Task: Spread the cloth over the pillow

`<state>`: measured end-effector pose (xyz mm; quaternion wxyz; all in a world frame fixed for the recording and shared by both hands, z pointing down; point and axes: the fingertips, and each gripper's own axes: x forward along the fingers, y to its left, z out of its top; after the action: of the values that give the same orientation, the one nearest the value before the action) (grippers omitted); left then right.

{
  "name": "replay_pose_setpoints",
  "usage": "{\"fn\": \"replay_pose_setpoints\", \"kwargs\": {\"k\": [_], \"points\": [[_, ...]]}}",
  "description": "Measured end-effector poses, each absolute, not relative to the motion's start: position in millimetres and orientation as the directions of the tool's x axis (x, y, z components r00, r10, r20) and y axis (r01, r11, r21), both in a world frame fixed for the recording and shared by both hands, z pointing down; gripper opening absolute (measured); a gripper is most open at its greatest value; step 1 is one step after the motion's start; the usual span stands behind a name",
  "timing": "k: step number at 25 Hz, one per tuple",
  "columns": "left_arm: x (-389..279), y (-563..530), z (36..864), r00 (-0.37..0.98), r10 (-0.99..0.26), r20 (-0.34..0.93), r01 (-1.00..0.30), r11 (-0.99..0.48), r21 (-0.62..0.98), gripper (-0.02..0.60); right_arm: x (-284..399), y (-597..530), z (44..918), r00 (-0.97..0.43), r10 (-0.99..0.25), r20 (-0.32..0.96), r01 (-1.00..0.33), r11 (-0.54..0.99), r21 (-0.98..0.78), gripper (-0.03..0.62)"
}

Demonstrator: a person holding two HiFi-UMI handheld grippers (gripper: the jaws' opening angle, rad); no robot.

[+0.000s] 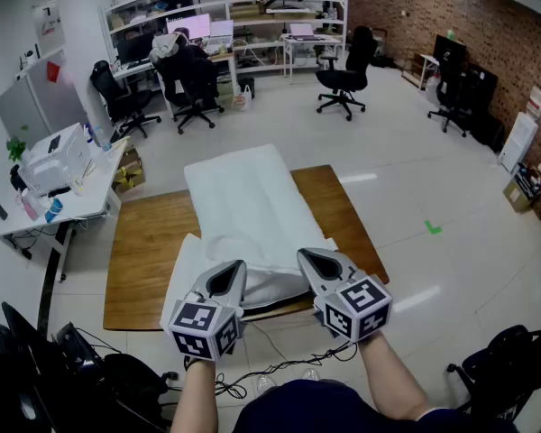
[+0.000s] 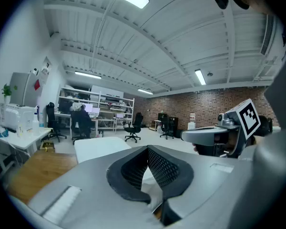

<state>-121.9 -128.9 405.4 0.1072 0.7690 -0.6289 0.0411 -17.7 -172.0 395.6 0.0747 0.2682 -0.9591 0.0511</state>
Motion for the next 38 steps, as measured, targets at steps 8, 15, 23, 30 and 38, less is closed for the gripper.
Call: {"fn": "replay_pose_setpoints", "kwargs": {"k": [8,15,23,30,38], "points": [[-151,-124,461,0.193,-0.939,0.285,-0.977,-0.158,0.14,0.006,-38,-161,418,-0.845,-0.495,0.2,-0.517,0.853,-0.075,0.009],[-204,-139,496,0.156,-0.932,0.328,-0.984,-0.116,0.138,0.074,-56,-152,426,-0.835,-0.506,0.216,-0.532,0.843,-0.078,0.009],[-247,-179,528,0.179,-0.901,0.396,-0.98,-0.127,0.155,0.207,-59,-159,425,-0.795,-0.566,0.218,-0.593,0.801,-0.078,0.009],[-268,-212,565,0.199,-0.857,0.476,-0.975,-0.121,0.189,0.21,-34,-169,430,-0.715,-0.658,0.235,-0.688,0.723,-0.068,0.009],[-261,-223,558,0.19,-0.868,0.459,-0.979,-0.134,0.151,0.0,12,-176,439,-0.639,-0.722,0.264,-0.76,0.646,-0.073,0.009]]}}
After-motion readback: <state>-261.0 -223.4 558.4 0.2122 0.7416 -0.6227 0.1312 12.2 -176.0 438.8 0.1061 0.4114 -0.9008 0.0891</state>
